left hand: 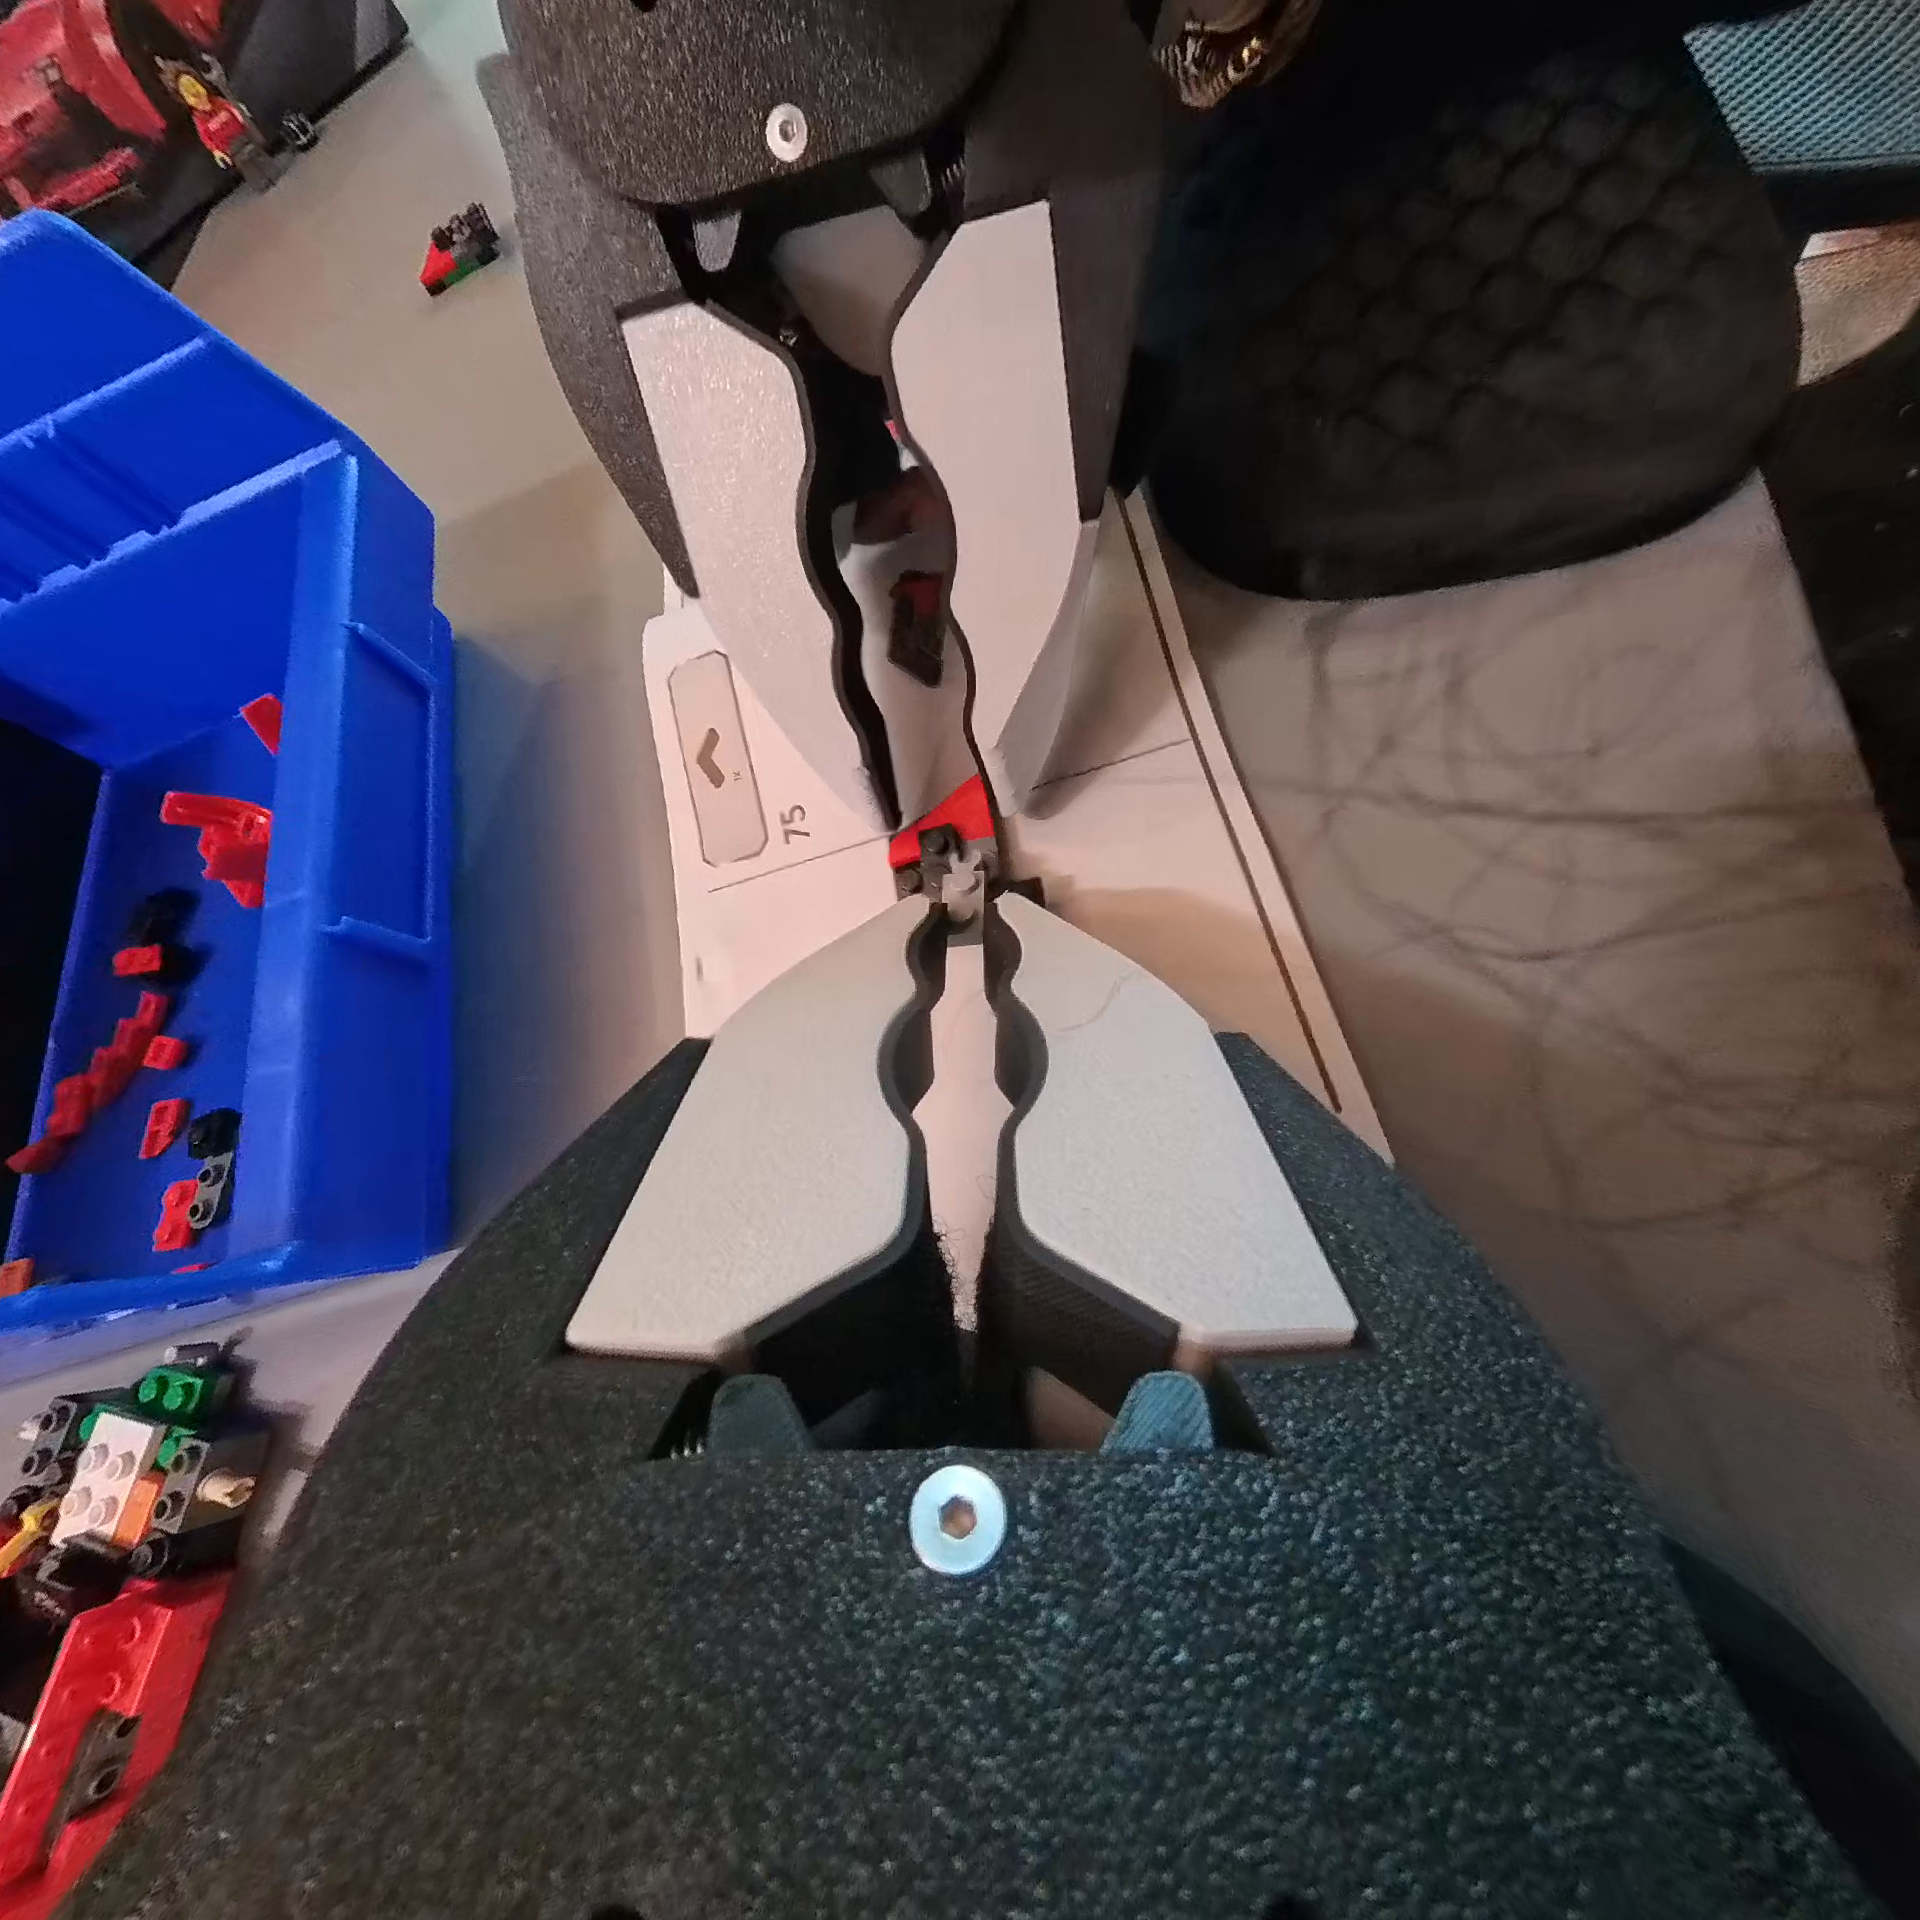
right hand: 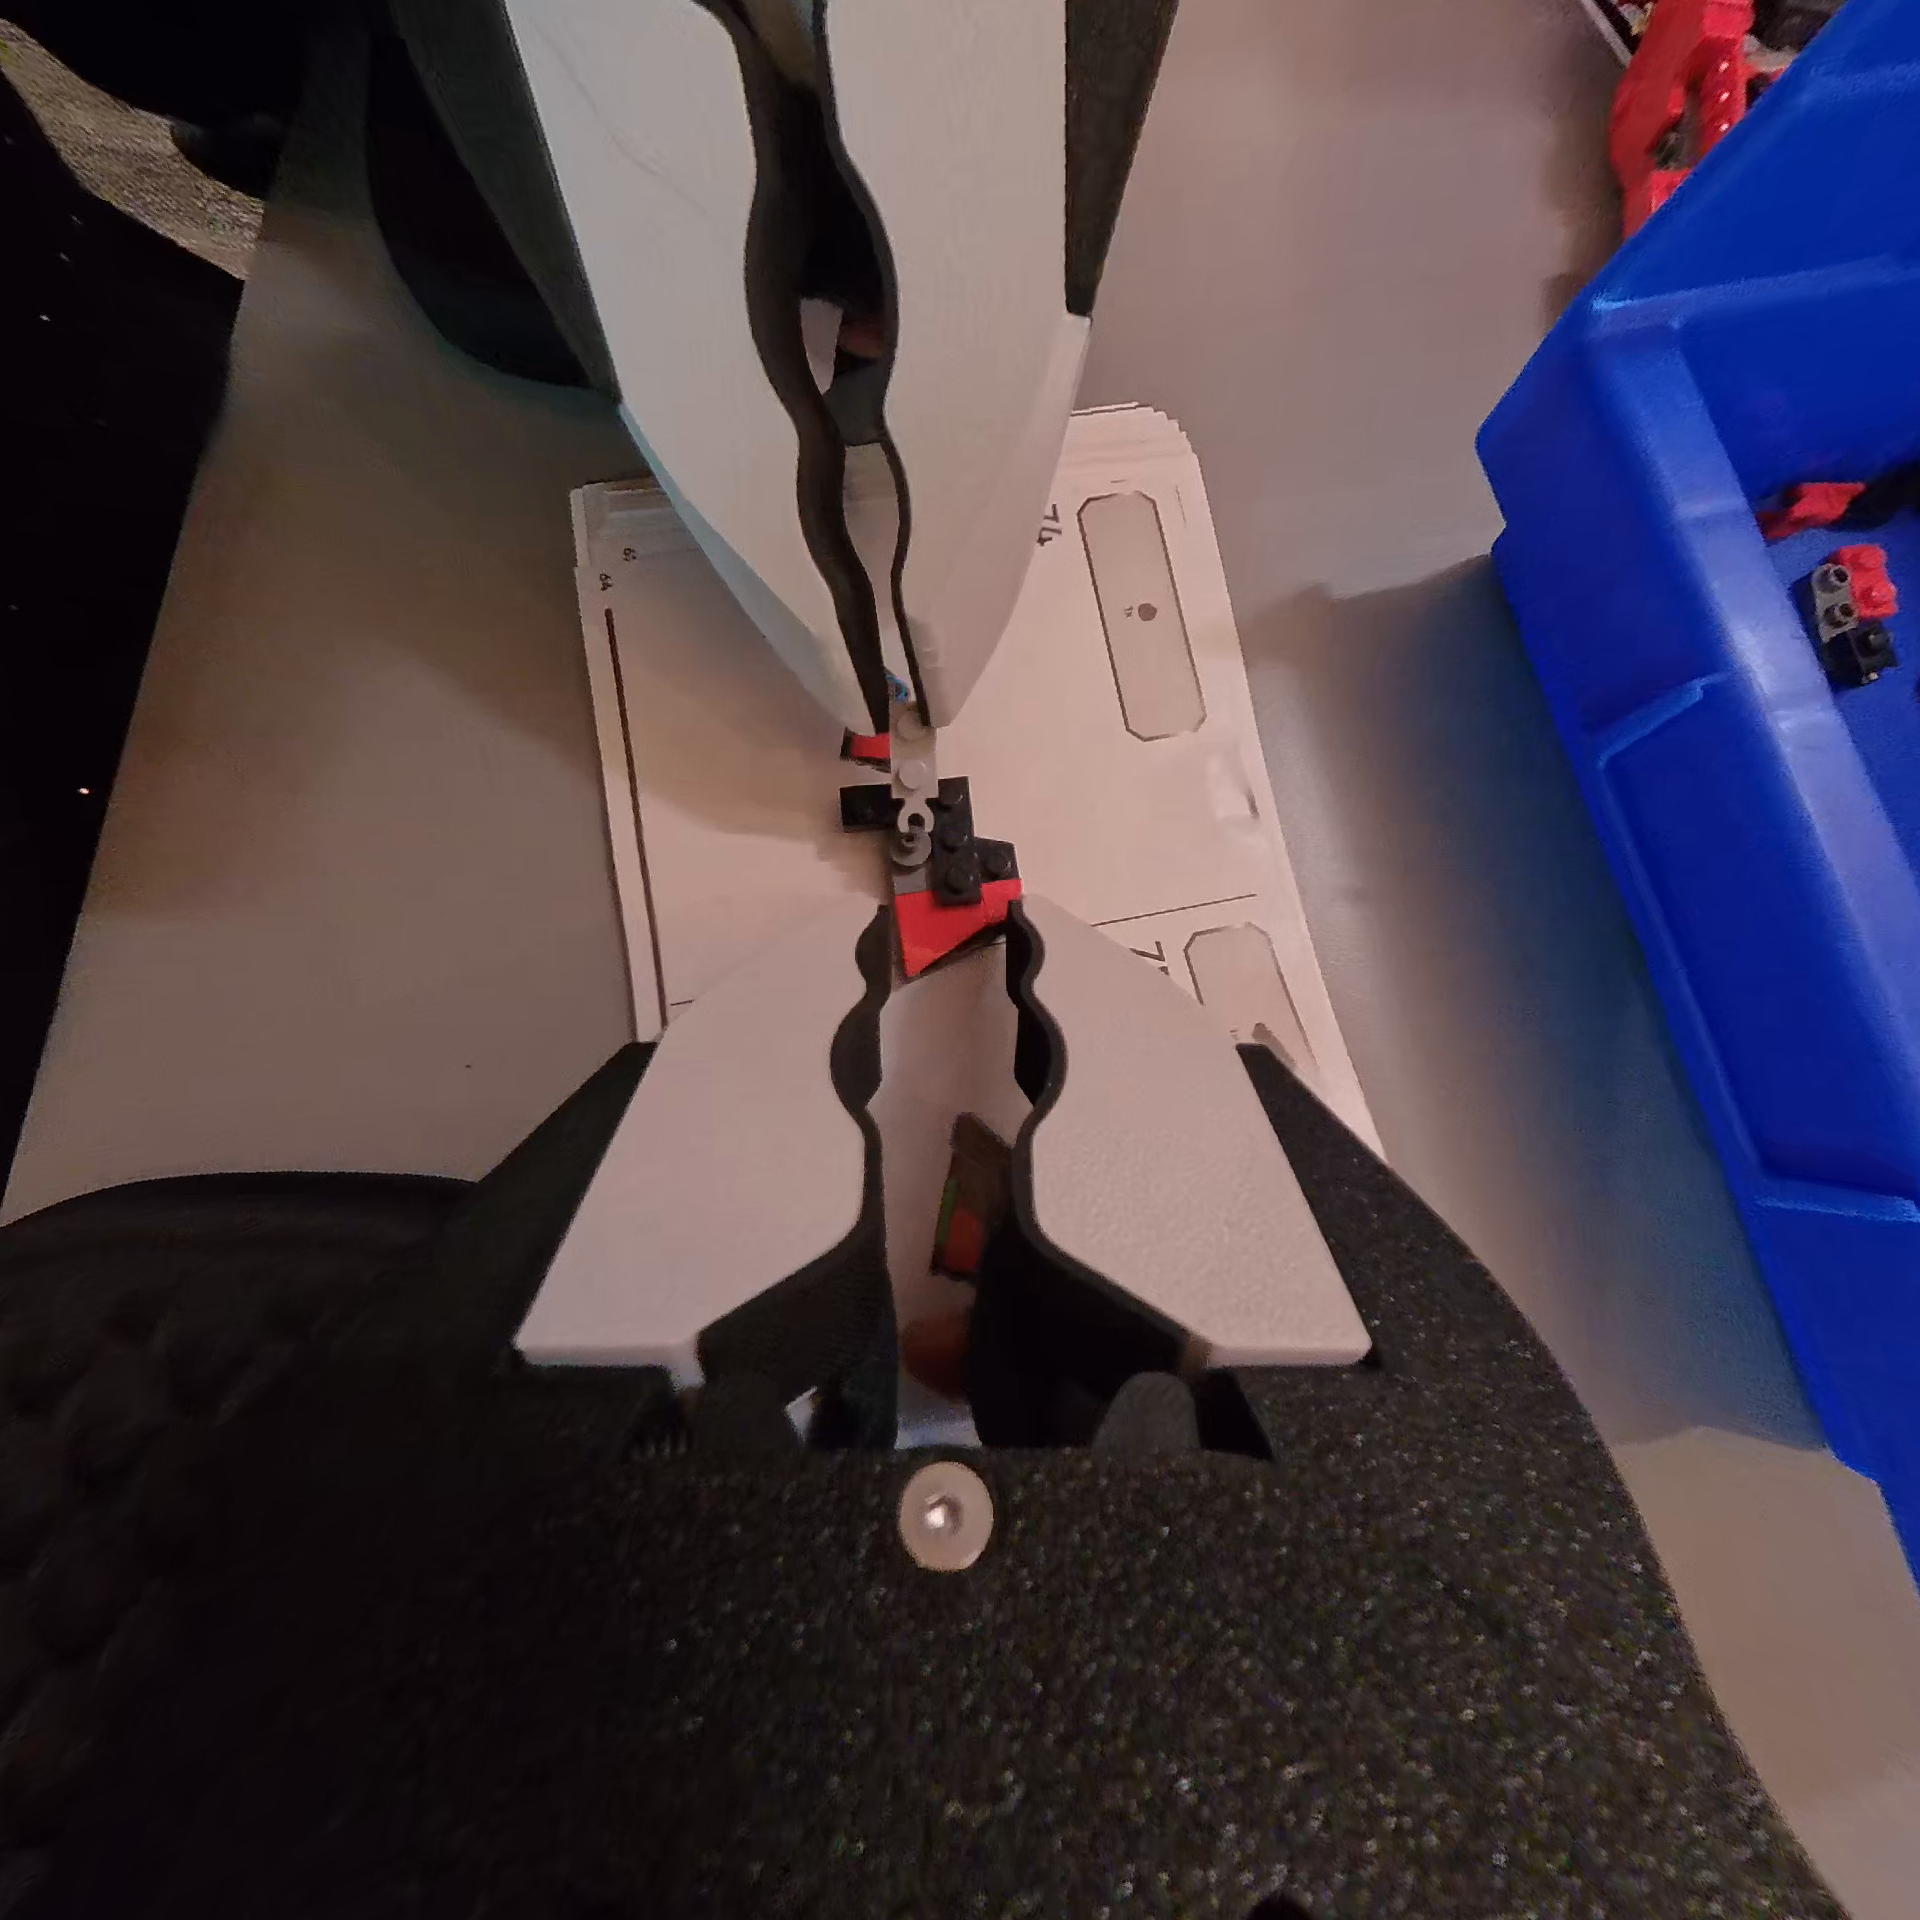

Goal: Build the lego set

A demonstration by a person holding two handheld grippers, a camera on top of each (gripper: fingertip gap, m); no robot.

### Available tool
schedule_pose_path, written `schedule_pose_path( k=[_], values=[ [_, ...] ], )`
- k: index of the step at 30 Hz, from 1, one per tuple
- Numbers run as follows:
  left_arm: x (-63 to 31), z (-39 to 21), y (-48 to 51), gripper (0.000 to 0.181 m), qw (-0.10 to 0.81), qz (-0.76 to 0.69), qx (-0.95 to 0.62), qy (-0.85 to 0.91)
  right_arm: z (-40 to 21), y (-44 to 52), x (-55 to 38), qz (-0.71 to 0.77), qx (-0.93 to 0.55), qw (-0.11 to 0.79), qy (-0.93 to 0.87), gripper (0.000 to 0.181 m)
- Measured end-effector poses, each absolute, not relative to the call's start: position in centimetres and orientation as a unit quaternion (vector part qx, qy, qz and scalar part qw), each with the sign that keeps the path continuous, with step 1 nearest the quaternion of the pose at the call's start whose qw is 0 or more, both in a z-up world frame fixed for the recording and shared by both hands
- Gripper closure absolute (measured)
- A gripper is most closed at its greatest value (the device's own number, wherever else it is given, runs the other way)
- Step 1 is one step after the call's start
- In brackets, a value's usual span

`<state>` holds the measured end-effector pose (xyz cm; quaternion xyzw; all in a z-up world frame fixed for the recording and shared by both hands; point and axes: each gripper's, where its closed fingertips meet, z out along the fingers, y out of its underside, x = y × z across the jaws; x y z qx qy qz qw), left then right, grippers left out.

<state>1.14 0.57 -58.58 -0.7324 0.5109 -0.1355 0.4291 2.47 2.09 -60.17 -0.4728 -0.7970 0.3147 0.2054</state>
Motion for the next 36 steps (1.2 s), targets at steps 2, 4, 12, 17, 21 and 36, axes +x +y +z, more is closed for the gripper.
schedule_pose_path(
  k=[2,4,12,17,21,36],
  values=[
    [1.1,-58.3,0.6,0.175,0.434,-0.141,-0.732,0.505,-59.8,2.2,2.4,0.317,-0.465,0.218,-0.797,0.16],
    [1.1,-58.4,0.6,0.175,0.43,-0.142,-0.737,0.501,-59.6,1.8,2.3,0.328,-0.453,0.22,-0.799,0.157],
    [1.1,-56.7,0.3,0.175,0.437,-0.144,-0.739,0.493,-60.4,2.1,1.9,0.29,-0.424,0.222,-0.829,0.147],
    [0.7,-55.8,-0.1,0.175,0.438,-0.16,-0.767,0.44,-60.6,2.1,1.8,0.313,-0.424,0.195,-0.827,0.147],
    [0.5,-57.5,0.5,0.176,0.44,-0.152,-0.782,0.414,-61.0,1.9,1.9,0.328,-0.426,0.183,-0.823,0.156],
    [1.1,-59.2,0.4,0.175,0.403,-0.125,-0.78,0.461,-61.0,1.9,1.9,0.35,-0.424,0.186,-0.814,0.156]
  ],
)
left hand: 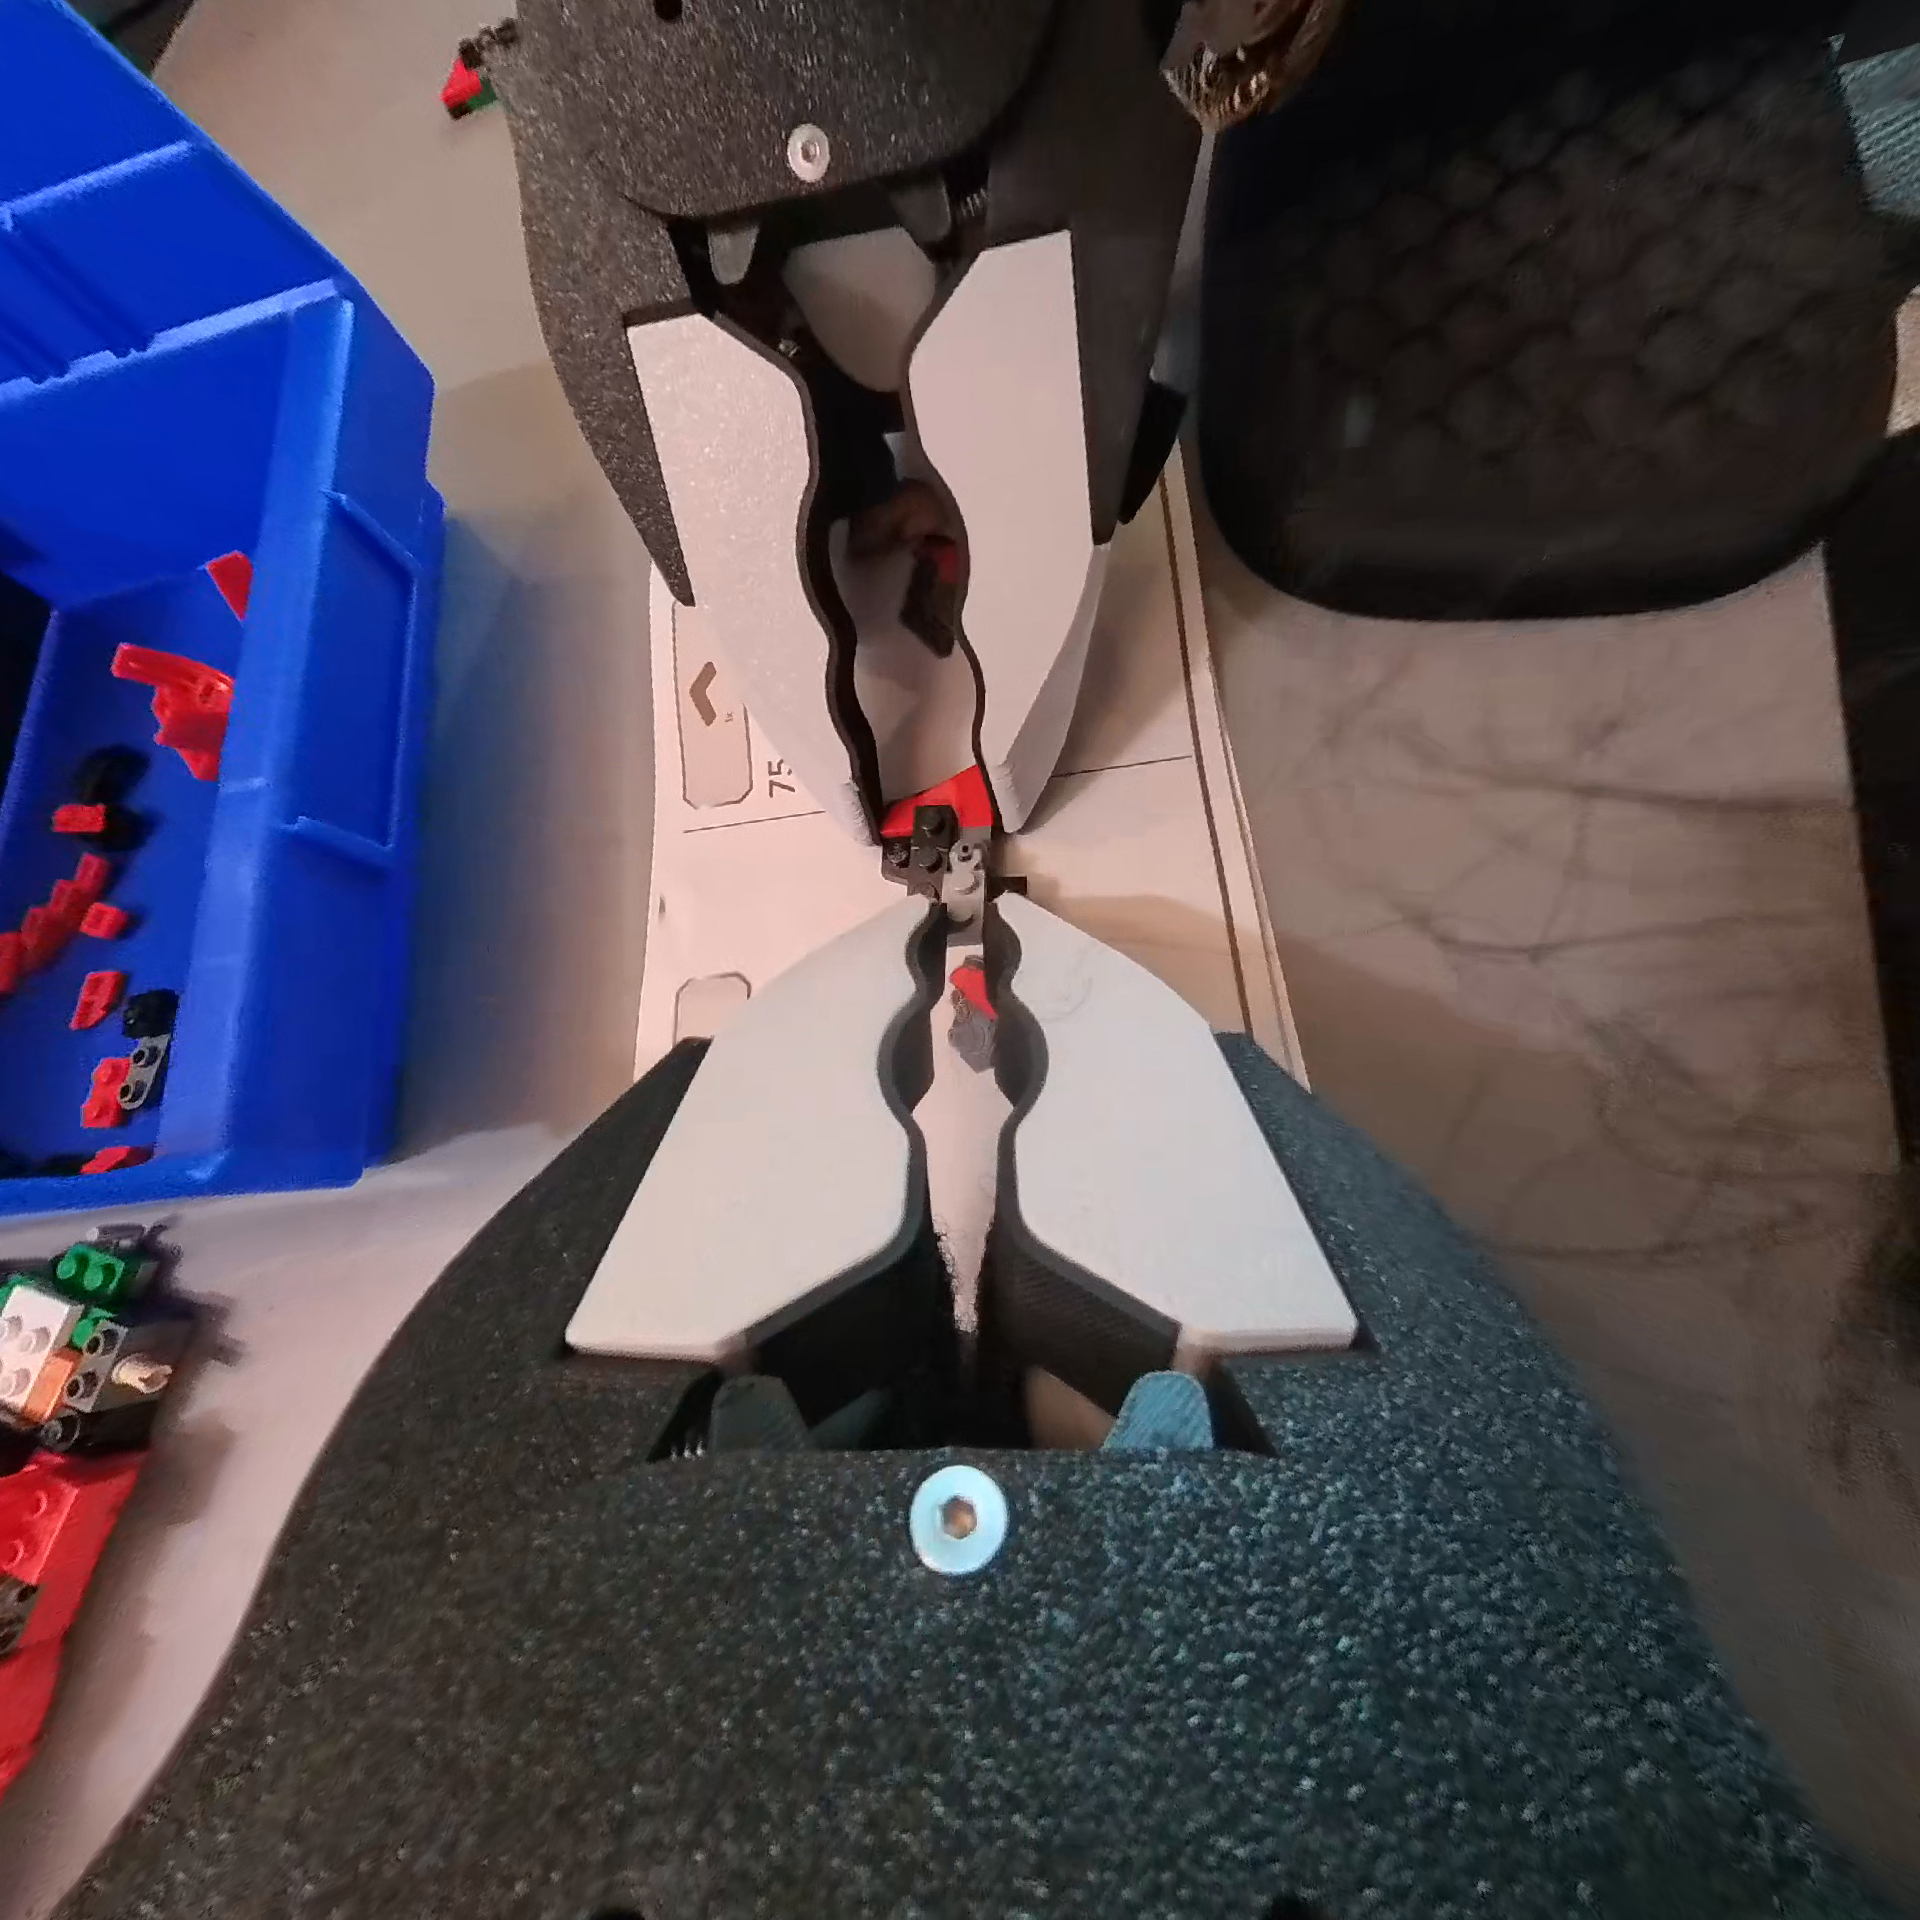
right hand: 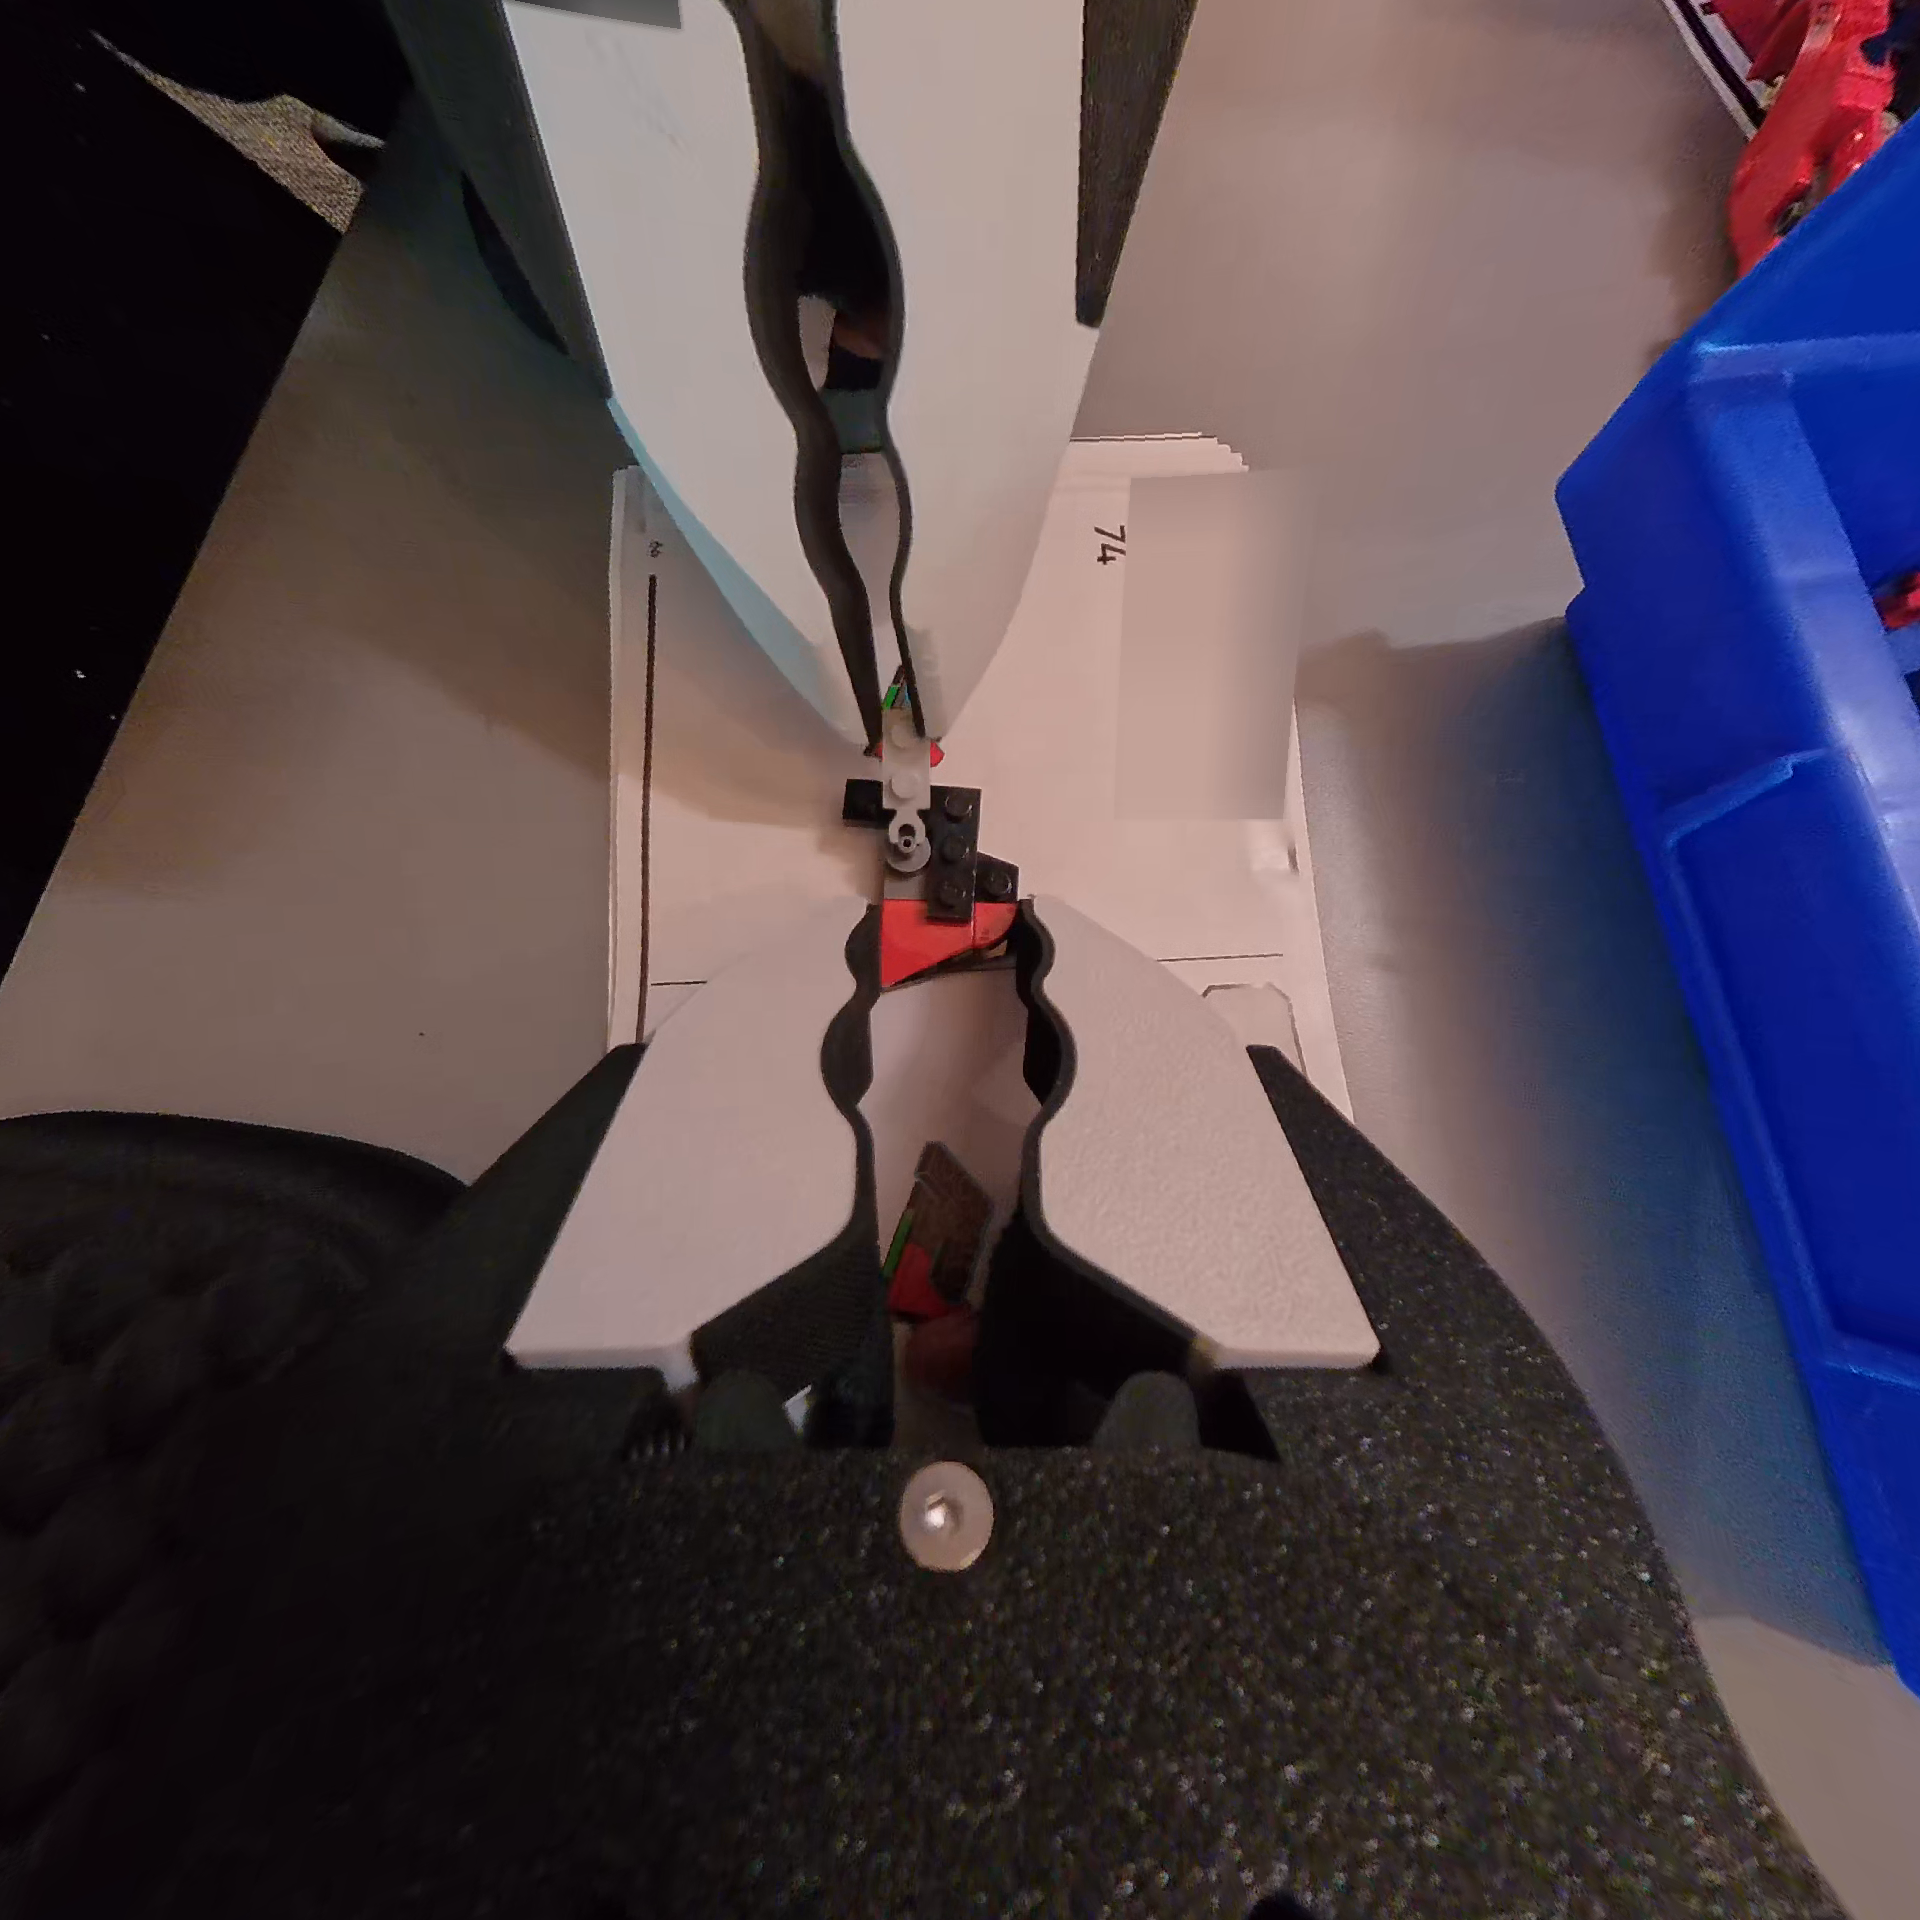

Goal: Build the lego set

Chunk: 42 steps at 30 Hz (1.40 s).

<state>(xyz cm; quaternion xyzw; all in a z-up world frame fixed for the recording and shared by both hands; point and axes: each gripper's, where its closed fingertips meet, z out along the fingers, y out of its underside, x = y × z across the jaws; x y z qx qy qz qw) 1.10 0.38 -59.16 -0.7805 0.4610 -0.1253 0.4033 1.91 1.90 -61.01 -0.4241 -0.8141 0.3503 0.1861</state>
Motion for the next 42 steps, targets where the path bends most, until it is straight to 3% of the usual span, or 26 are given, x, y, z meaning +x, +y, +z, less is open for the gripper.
schedule_pose_path(
  k=[19,42],
  values=[
    [1.15,-59.59,0.45,0.176,0.385,-0.119,-0.789,0.464,-61.01,1.89,1.9,0.349,-0.437,0.189,-0.807,0.157],
    [1.01,-59.87,0.26,0.176,0.243,-0.095,-0.822,0.506,-60.99,1.7,1.85,0.339,-0.449,0.189,-0.805,0.157]
  ],
)
